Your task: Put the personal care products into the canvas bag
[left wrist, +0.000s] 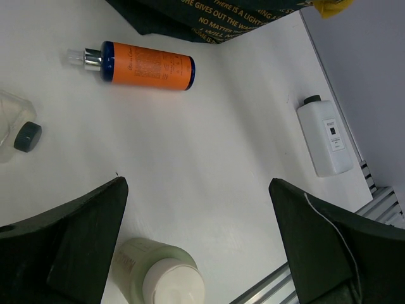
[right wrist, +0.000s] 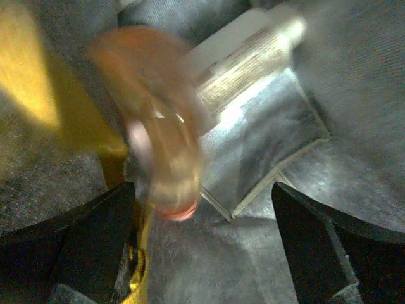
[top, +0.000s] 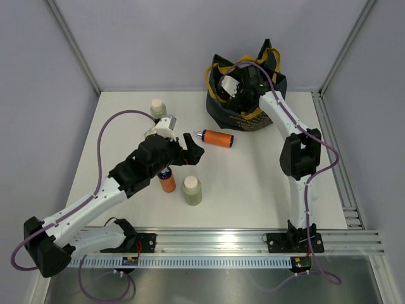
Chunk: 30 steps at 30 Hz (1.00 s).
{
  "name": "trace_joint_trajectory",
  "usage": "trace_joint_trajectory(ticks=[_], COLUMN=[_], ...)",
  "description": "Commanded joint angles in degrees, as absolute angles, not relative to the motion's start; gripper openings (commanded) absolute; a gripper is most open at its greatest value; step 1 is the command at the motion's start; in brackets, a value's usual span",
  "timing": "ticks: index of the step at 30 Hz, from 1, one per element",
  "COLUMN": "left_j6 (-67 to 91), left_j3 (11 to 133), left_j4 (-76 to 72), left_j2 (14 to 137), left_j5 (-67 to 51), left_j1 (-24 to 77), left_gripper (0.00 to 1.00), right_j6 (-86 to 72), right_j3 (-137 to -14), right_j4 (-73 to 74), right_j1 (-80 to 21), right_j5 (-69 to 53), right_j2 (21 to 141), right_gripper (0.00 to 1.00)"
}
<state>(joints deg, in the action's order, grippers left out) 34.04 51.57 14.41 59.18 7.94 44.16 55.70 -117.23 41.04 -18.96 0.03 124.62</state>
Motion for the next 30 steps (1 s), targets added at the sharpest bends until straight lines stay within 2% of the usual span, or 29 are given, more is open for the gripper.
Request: trace_joint_trajectory(ticks=[1,3,7,10,14,16,21,26,30], left_j6=[31.47,30.15,26.55,23.04,19.78,19.34,18.90,18.63,18.54], left_j3=[51.42,52.03,53.52,54.84,54.67,53.53,51.16,49.05,47.64], left_j4=[14.32,15.81,18.80,20.12,21.36,21.45,20.31,18.90,18.37], left_j2=[56.17,55.46,54.41,53.70,51.86,50.28,47.11,44.30,42.37], left_j5=[11.60,12.21,12.57,13.01,13.18,13.97,16.60,17.84,17.93], left_j1=[43.77,43.77,43.77,43.77,43.77,43.77,43.68,43.51,43.51], left_gripper=[0.99,0.99,0.99,0.99,0.99,0.99,0.99,0.99,0.99], right_j6=[53.62,49.16,39.74,32.97,27.96,24.79,18.63,15.30,17.66], right_j3=[-124.88,-127.69,-140.87,-140.73,-125.72,-114.04,-89.00,-82.98,-79.73], right_j4=[44.72,47.45,56.22,58.53,55.12,51.44,41.58,46.49,53.69], right_j1=[-18.72,-18.02,-14.42,-9.07,-1.33,3.24,9.31,21.16,23.99], right_j5=[0.26,-0.08,-4.91,-12.63,-22.22,-24.78,-16.27,-21.95,-18.99], right_j2=[119.63,118.92,117.43,112.44,101.10,94.00,81.67,77.35,80.49], right_gripper=[0.99,1.00,1.00,0.99,1.00,0.99,0.99,0.99,0.99])
